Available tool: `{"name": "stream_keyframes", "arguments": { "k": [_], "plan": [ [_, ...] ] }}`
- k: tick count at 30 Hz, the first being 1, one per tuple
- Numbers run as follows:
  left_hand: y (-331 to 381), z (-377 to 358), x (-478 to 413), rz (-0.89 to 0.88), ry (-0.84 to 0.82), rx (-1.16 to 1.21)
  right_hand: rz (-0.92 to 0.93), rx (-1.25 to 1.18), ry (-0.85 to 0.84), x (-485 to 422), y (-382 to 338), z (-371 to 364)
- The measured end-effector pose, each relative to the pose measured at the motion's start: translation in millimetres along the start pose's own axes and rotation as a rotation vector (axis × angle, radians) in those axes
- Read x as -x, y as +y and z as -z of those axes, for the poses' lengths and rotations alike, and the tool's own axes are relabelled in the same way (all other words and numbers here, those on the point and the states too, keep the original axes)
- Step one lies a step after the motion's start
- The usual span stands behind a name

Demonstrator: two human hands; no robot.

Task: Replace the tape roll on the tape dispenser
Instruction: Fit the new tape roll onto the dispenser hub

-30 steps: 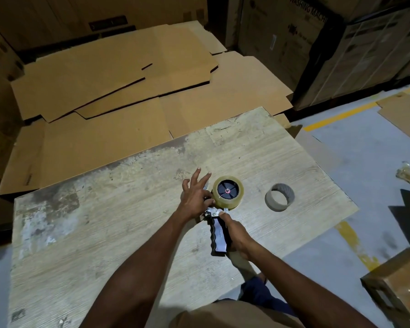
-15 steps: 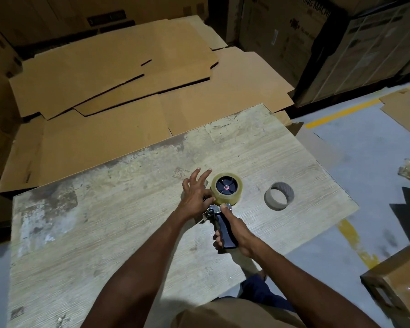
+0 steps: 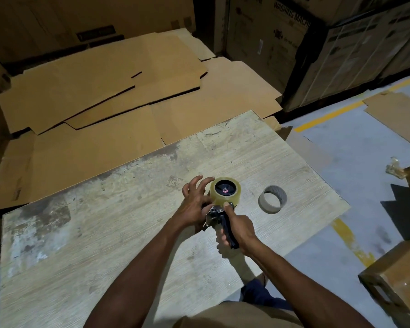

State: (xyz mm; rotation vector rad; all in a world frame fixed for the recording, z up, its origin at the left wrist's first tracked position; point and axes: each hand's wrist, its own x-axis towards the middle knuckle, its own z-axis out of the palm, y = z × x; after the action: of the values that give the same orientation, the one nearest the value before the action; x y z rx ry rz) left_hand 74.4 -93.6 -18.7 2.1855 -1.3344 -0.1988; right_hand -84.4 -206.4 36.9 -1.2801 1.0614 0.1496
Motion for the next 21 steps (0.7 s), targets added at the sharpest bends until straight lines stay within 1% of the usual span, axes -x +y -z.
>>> {"name": "stream_keyframes", "arguments": {
  "k": [7,11,13,15,21],
  "plan": [
    [6,22,-4,-0.125,-0.061,-0.106,0.022,0.044,0.011,-1,-11,8],
    [15,34,-8,-0.157,-0.040,-0.124,0.027,0.065,0.024,-7,-18,14],
    [15,40,-5,-0.131,-0.008,-0.090,-0.004,0.058,0.048,-11,-20,22],
    [13,47,-2,-0.069,0.008,-0.045,-0.035,0.056,0.064,-20,-22,35],
    [13,60,-3,0.069,-0.165,0.018,-0.082,0.103,-0.066,-22,-26,53]
  ]
}}
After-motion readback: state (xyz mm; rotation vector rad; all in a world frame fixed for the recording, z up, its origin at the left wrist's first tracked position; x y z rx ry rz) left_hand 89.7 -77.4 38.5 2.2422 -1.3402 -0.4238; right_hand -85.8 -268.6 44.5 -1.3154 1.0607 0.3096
